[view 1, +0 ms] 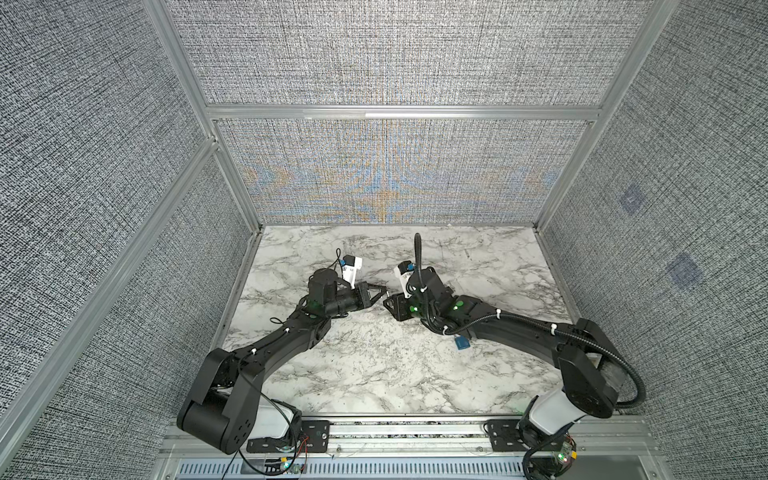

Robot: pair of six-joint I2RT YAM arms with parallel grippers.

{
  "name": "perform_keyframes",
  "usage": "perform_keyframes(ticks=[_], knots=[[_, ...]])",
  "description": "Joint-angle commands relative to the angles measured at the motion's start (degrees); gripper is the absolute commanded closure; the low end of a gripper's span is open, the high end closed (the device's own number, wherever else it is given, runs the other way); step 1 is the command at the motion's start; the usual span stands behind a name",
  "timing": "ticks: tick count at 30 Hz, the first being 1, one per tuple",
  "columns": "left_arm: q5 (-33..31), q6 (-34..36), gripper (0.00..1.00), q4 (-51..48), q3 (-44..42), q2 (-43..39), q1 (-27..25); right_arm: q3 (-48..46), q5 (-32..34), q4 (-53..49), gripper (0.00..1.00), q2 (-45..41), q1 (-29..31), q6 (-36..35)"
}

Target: Lock with the key

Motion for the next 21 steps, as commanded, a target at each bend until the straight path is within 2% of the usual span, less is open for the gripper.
perform_keyframes(ticks=[1,12,15,19,20,21], knots=[[0.50,0.16,1.00,1.29,0.62,-0.39,-0.07,0.62,1.39,0.64,0.71,0.49,0.02,-0.29],[0.21,0.97,1.00,0.77,1.22,-0.86,-0.01,0.06,0.96,0.19,0.99,-0.48,-0.39,-0.55],[-0.09,1.53,1.00,0.48,1.44,-1.20,0.07,-0.68,-1.80,0.41,1.00,-1.34,-1.48,-0.52],[-0.26,3.17,1.00,-1.40,2.46,-1.11,0.09,-1.58,-11.45,1.20,1.00,-2.47,-4.39,-1.17],[-0.68,3.76,0.88,-2.45,2.74,-1.20,0.12,-2.19,-14.21,1.85,1.00,-2.93,-5.26,-1.26],[-0.85,4.40,0.82,-3.18,2.99,-1.28,0.18,-2.67,-16.85,2.63,1.00,-3.15,-5.90,-1.26]])
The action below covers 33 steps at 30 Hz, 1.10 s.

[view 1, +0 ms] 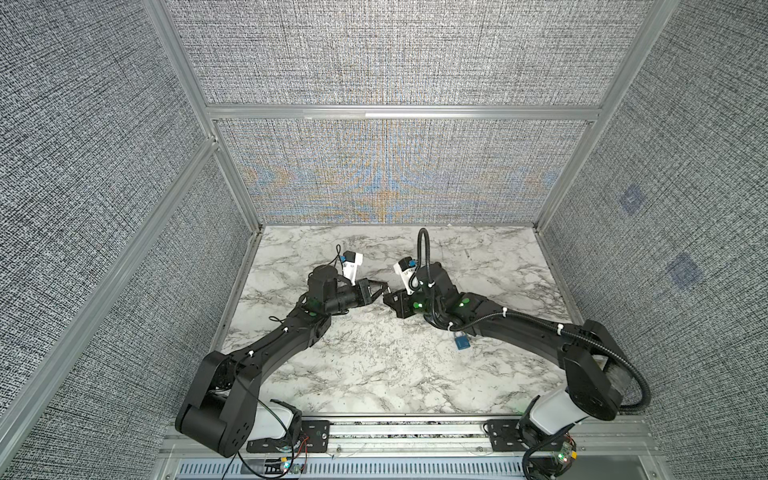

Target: Lock with the key

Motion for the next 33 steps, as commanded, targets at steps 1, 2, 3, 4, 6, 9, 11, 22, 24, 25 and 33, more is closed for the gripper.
perform_keyframes(ticks=[1,2,3,4,6,9,11,22,24,25,33], knots=[[-1.13,3.30,0.77,-1.94,0.83,-0.59,0.37,-1.31,-8.50,0.26,1.00,-0.99,-2.65,0.60],[-1.32,3.58,0.73,-2.27,0.83,-0.87,0.50,-1.49,-11.73,0.50,1.00,-1.01,-3.55,0.34],[-1.35,3.78,0.71,-2.27,0.75,-1.22,0.78,-1.41,-13.68,0.23,1.00,-0.94,-4.06,0.16],[-1.35,4.00,0.70,-2.37,0.64,-1.58,0.96,-1.23,-15.62,-0.34,1.00,-0.92,-4.76,0.01],[-1.03,4.73,0.67,-2.66,0.71,-2.30,1.39,-1.06,-18.46,-1.36,1.00,-0.68,-5.68,-0.59],[-0.75,6.04,0.64,-3.55,0.75,-3.38,1.75,-0.89,-22.06,-2.43,1.00,-0.64,-6.82,-1.38],[0.84,7.80,0.63,-4.26,1.15,-3.65,1.75,-0.62,-23.19,-3.65,1.00,-0.63,-7.33,-1.80],[8.76,16.13,0.63,-10.20,2.63,-5.46,1.23,-0.35,-31.51,-5.56,1.00,-0.89,-8.50,-2.27],[8.58,17.20,0.63,-11.48,2.88,-5.34,0.83,-0.19,-32.51,-5.68,1.00,-0.87,-8.56,-2.08],[8.48,17.43,0.63,-11.96,2.96,-5.19,0.76,-0.02,-32.70,-5.77,1.00,-0.90,-8.49,-1.97],[6.66,17.96,0.63,-12.32,2.53,-4.26,0.48,1.05,-34.15,-5.95,1.00,-0.92,-8.49,-1.32]])
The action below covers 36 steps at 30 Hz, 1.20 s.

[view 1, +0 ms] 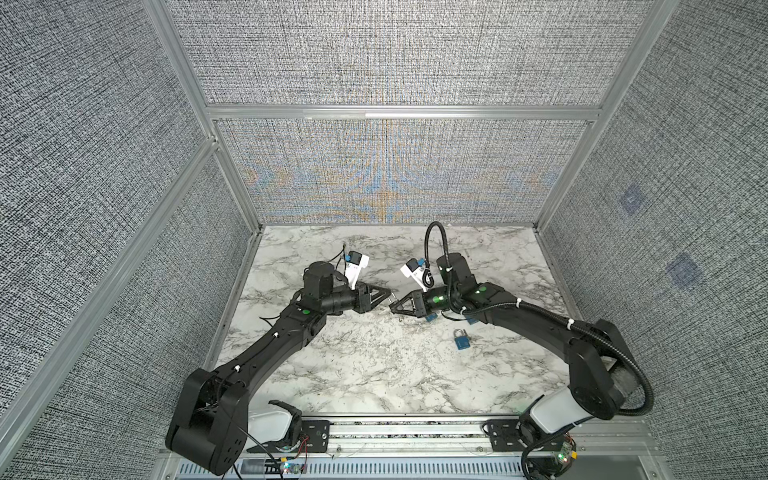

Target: Lock with the key

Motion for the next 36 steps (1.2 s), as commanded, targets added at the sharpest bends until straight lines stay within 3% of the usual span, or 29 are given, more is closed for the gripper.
perform_keyframes(ticks=[1,15,26,36], knots=[[-0.66,1.31,0.63,-0.21,-0.18,0.33,-0.06,0.66,-1.64,-0.05,1.00,-0.41,0.05,0.19],[-3.43,0.34,0.65,2.32,-1.67,-1.89,0.09,-0.25,-3.02,-1.56,1.00,-1.25,-0.21,-0.86],[4.29,-1.48,0.65,7.80,-2.35,-0.64,0.19,-2.66,-9.88,1.25,1.00,-1.76,-1.34,-0.33],[7.28,-2.10,0.69,10.43,-3.83,0.44,0.04,-2.77,-10.89,1.53,1.00,-1.93,-1.75,-0.16]])
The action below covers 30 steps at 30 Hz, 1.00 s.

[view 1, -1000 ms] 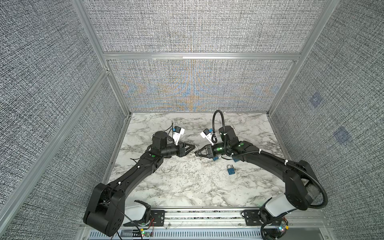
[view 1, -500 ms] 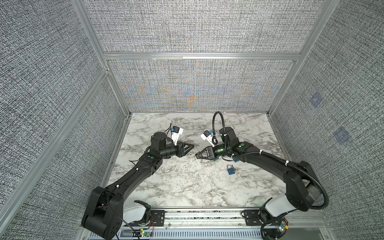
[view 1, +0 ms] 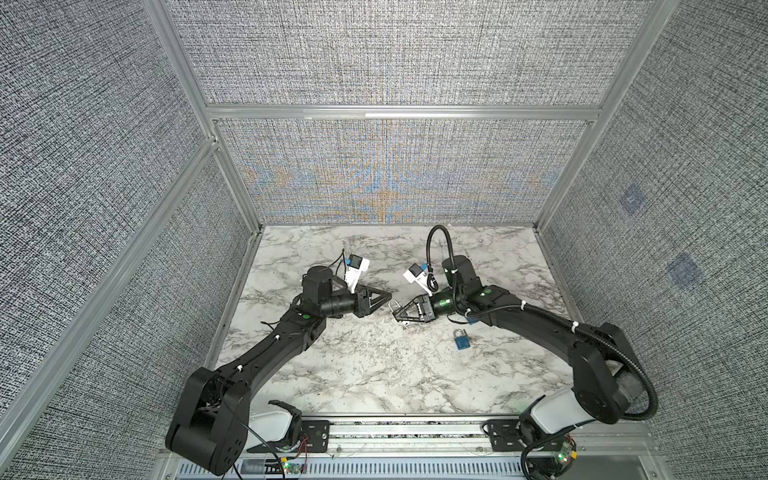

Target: Lock with the key

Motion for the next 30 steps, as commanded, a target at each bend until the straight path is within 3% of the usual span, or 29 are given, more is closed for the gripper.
perform_keyframes(ticks=[1,11,23,30], knots=[[3.07,-0.87,0.70,3.51,-0.24,0.61,0.02,0.21,-1.45,1.59,1.00,-0.16,0.00,-0.02],[4.66,-1.53,0.81,4.94,-0.54,0.88,-0.18,0.52,-1.19,1.79,1.00,0.17,0.03,0.28],[6.33,-2.24,0.84,5.83,-0.70,1.93,-0.66,1.12,-1.19,1.72,1.00,0.45,0.02,0.51],[5.66,-1.84,1.00,5.12,-0.59,2.34,-0.64,1.09,-2.01,2.39,1.00,0.20,0.08,1.11]])
